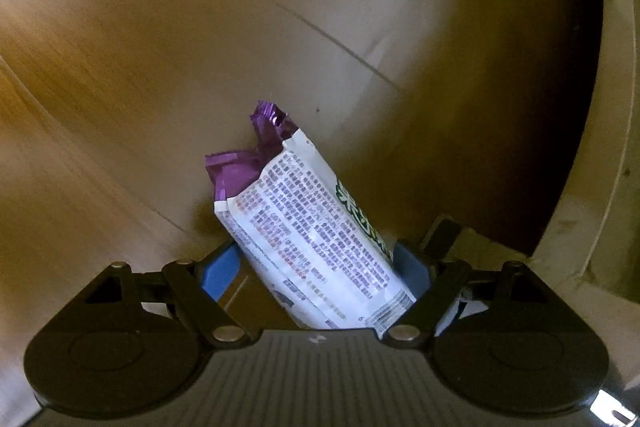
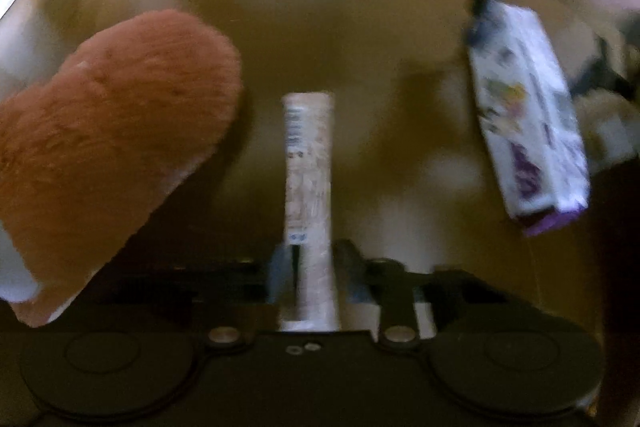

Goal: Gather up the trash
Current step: 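Close left tool on white snack bag while right tool grasps white stick wrapper, then lift snack bag and stick wrapper up over the teal wastebasket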

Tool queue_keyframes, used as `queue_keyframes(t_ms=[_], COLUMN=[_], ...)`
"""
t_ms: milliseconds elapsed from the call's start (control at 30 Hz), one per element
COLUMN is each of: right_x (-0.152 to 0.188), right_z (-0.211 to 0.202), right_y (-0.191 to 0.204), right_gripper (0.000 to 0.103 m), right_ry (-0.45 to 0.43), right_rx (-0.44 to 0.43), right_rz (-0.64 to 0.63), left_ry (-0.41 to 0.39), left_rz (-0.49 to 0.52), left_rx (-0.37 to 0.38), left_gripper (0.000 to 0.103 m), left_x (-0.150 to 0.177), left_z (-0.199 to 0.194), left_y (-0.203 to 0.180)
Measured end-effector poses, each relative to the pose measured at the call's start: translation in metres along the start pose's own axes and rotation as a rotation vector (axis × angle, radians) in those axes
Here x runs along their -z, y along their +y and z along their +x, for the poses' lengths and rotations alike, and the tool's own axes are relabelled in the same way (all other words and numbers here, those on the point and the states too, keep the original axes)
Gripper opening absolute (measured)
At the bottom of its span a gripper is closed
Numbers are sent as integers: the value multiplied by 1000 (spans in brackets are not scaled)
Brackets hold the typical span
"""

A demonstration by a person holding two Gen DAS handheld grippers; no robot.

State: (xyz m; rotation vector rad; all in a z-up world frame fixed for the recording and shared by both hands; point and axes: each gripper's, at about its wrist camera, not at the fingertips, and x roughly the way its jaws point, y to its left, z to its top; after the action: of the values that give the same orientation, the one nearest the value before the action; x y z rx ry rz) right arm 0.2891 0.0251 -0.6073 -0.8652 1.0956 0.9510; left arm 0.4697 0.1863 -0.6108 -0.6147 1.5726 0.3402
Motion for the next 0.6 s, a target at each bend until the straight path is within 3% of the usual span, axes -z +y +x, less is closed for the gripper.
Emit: queue_keyframes(t_ms=[67, 100, 233, 400, 600], right_x=[3, 4, 5, 19, 44], right_z=[-1, -1, -2, -12, -37], right_y=[-10, -13, -24, -43, -63], right_gripper=[22, 22, 19, 18, 18], right_ry=[-2, -3, 8, 28, 67], right_rx=[2, 4, 5, 4, 28], right_rz=[36, 41, 87, 177, 298], left_ry=[5, 6, 0, -22, -17], left_rz=[-14, -18, -18, 10, 31], left_rx=[14, 20, 37, 26, -25], left_gripper=[79, 71, 64, 63, 63], left_x=[0, -1, -5, 0, 12], left_z=[1, 1, -4, -17, -37], left_y=[5, 7, 14, 22, 61])
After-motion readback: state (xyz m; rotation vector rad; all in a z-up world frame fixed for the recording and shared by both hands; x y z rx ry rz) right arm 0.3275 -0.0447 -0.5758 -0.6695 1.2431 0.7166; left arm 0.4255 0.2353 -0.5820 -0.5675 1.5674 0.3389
